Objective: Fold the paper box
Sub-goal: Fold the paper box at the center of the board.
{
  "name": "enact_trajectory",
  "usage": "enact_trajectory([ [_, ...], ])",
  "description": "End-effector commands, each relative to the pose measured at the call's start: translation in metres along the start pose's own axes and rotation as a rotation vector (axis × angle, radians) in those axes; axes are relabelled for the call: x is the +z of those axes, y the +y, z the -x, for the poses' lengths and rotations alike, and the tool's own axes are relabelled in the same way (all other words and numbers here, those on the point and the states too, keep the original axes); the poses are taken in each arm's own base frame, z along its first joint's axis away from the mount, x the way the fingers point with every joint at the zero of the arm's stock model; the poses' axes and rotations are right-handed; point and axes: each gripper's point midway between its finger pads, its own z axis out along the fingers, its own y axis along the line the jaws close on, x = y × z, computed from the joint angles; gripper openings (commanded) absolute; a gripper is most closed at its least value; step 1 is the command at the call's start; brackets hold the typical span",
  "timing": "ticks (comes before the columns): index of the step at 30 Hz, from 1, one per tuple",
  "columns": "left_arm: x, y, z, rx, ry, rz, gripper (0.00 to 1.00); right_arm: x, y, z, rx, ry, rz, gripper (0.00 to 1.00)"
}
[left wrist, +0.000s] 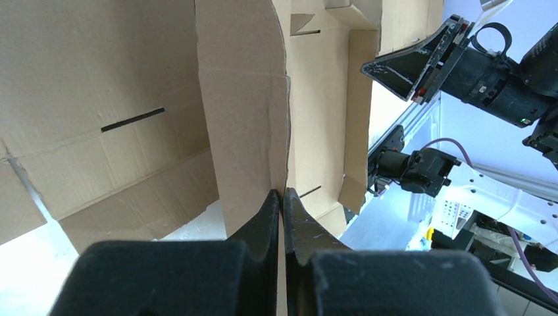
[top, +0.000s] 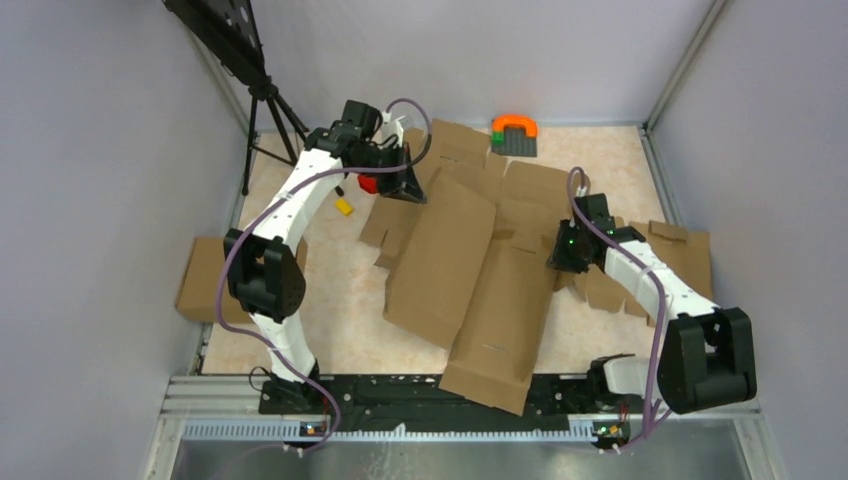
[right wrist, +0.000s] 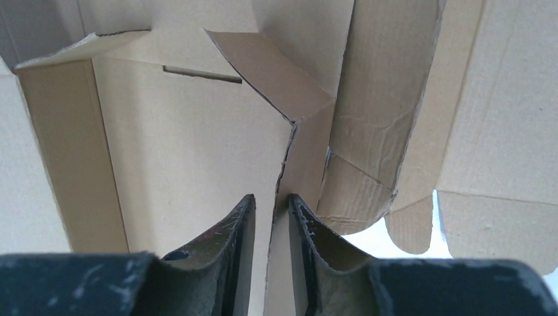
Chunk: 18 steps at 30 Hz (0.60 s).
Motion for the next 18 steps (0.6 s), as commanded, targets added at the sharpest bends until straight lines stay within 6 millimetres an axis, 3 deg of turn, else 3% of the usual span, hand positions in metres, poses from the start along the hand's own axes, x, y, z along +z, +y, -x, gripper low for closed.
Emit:
enact_trajectory([
  [1,0.008,-0.015,-0.003,0.028,0.012,-0.061,0.00,-0.005,0.033,0.012,-0.013,-0.037,0.171,0.23],
  [5,0.009,-0.014,-0.004,0.029,0.019,-0.058,0.00,0.002,0.031,0.006,-0.024,-0.010,0.165,0.24],
  [8,0.008,-0.013,-0.004,0.034,0.015,-0.051,0.00,0.003,0.027,0.003,-0.039,0.006,0.146,0.42],
  [12,0.008,-0.012,-0.003,0.037,0.014,-0.042,0.00,-0.003,0.024,0.008,-0.058,-0.021,0.128,0.49],
  [13,0.008,-0.012,-0.003,0.036,0.015,-0.041,0.00,-0.005,0.024,0.011,-0.060,-0.038,0.130,0.54],
  [16,0.008,-0.011,-0.003,0.039,0.014,-0.034,0.00,-0.009,0.019,0.019,-0.044,-0.083,0.099,0.83],
  [18,0.008,-0.011,-0.003,0.041,0.016,-0.036,0.00,-0.008,0.017,0.025,-0.041,-0.091,0.075,0.88],
])
